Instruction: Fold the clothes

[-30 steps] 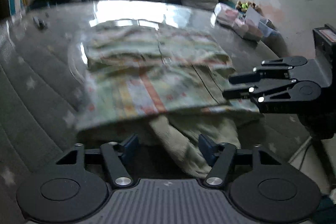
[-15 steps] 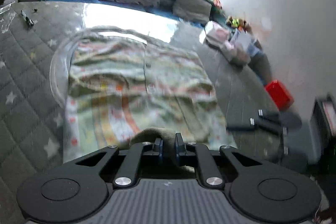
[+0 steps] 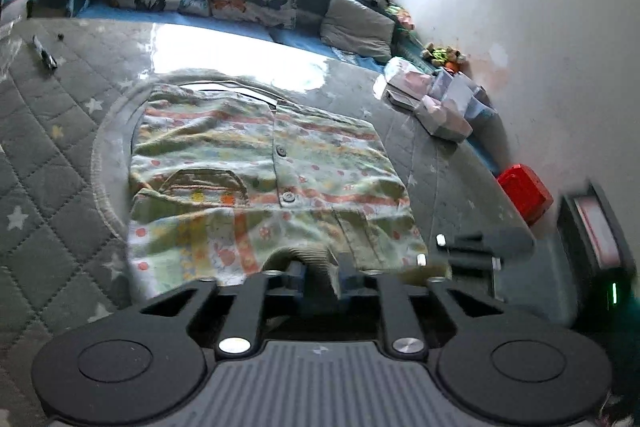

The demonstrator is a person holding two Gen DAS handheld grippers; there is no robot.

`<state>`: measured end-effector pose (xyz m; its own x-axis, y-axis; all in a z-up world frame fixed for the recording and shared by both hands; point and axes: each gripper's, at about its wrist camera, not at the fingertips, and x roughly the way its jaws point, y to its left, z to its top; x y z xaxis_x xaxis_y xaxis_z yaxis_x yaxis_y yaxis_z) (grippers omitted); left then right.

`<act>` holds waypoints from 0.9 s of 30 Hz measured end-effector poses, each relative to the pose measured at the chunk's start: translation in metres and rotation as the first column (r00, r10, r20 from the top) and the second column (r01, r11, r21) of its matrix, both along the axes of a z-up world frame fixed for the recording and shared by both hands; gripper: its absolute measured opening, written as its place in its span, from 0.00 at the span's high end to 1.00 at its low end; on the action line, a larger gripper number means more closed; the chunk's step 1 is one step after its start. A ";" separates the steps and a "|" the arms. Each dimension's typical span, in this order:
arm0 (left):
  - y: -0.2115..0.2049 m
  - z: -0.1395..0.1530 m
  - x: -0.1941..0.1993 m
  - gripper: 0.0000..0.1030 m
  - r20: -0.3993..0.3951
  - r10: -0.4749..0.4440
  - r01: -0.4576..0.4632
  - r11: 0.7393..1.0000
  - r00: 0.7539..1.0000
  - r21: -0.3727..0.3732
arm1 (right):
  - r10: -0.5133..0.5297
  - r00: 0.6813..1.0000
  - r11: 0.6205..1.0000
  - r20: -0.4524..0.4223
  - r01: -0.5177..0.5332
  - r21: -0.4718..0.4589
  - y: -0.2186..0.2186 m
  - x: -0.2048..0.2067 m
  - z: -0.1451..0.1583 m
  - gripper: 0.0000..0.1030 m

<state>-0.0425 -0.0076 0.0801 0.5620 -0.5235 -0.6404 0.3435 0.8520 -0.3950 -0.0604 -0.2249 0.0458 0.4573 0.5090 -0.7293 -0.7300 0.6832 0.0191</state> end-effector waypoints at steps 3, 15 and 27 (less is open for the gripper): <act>0.007 0.001 -0.022 0.39 0.080 -0.005 -0.002 0.997 0.997 0.080 | -0.025 0.999 0.999 -0.022 0.026 0.042 -0.008 0.009 0.007 0.82; -0.010 -0.031 -0.061 0.26 0.327 -0.127 -0.047 0.878 0.936 0.475 | -0.075 0.997 0.993 -0.027 0.077 0.094 -0.011 0.022 0.023 0.83; -0.018 -0.056 -0.050 0.83 0.391 -0.250 -0.054 0.780 0.886 0.623 | -0.098 0.995 0.988 0.000 0.097 0.121 -0.018 0.017 0.024 0.87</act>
<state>-0.0923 -0.0258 0.0244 0.8214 -0.1819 -0.5406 0.4400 0.8051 0.3977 -0.0434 -0.2426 0.0695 0.5135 0.5454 -0.6625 -0.6601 0.7444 0.1011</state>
